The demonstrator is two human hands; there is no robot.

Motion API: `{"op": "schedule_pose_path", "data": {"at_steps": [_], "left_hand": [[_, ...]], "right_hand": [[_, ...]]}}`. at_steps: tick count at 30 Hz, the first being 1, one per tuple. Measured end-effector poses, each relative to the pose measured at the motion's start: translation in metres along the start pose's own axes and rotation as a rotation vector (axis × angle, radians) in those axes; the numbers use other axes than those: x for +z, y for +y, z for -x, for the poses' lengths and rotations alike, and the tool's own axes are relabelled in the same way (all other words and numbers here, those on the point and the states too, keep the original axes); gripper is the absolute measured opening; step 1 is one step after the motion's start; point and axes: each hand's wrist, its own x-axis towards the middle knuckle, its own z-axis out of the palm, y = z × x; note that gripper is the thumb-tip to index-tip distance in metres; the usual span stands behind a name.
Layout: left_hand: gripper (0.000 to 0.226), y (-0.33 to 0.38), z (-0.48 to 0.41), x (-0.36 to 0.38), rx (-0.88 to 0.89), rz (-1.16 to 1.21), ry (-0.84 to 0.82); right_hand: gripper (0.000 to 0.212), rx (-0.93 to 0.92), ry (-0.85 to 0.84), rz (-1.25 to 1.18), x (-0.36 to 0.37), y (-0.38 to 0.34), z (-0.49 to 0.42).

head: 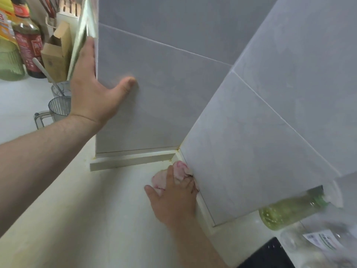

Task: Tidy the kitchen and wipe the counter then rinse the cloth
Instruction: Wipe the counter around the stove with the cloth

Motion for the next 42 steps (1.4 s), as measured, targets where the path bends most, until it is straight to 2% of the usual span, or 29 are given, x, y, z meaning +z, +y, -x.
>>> {"op": "schedule_pose_path", "data": {"at_steps": [2,5,7,10,12,14,17,23,26,30,33,36,42], "left_hand": [[0.085,0.003,0.001,0.000,0.010,-0.010,0.013],[0.089,0.004,0.001,-0.001,-0.009,0.005,0.007],[0.091,0.003,0.001,-0.001,-0.009,0.003,0.001],[0.089,0.006,0.001,-0.002,0.010,0.002,0.004],[0.086,0.005,0.001,-0.002,0.008,0.000,0.005],[0.091,0.003,0.000,-0.003,-0.007,-0.013,0.003],[0.098,-0.001,0.000,-0.002,-0.024,-0.011,-0.005],[0.095,-0.004,-0.002,0.000,0.001,0.003,0.001],[0.095,-0.004,-0.001,0.000,0.005,0.005,0.002],[0.084,0.003,0.002,0.000,0.049,0.014,0.019],[0.075,0.010,0.003,-0.001,0.087,0.049,0.024],[0.071,0.012,0.004,-0.001,0.069,0.032,0.031],[0.086,0.009,0.003,-0.003,0.037,0.011,0.013]], "right_hand": [[0.096,0.073,-0.102,0.067,0.000,-0.012,-0.008],[0.091,0.183,-0.213,0.148,0.003,-0.024,-0.029],[0.084,0.247,-0.293,0.084,0.011,-0.025,-0.053],[0.079,0.205,-0.364,0.066,0.023,-0.023,-0.070],[0.093,0.147,-0.330,0.133,0.007,-0.019,-0.052],[0.103,0.099,-0.225,0.090,-0.011,-0.009,-0.024],[0.099,0.041,-0.083,-0.029,-0.019,0.020,0.011],[0.107,0.065,-0.097,-0.038,-0.015,0.055,0.069],[0.101,0.092,-0.109,-0.003,-0.014,0.059,0.084],[0.090,0.057,0.059,0.031,-0.002,0.048,0.076],[0.097,0.030,-0.046,0.013,-0.007,0.036,0.058],[0.094,-0.003,-0.038,0.032,-0.011,0.028,0.031],[0.096,-0.030,-0.089,-0.006,-0.012,0.038,0.041]]}}
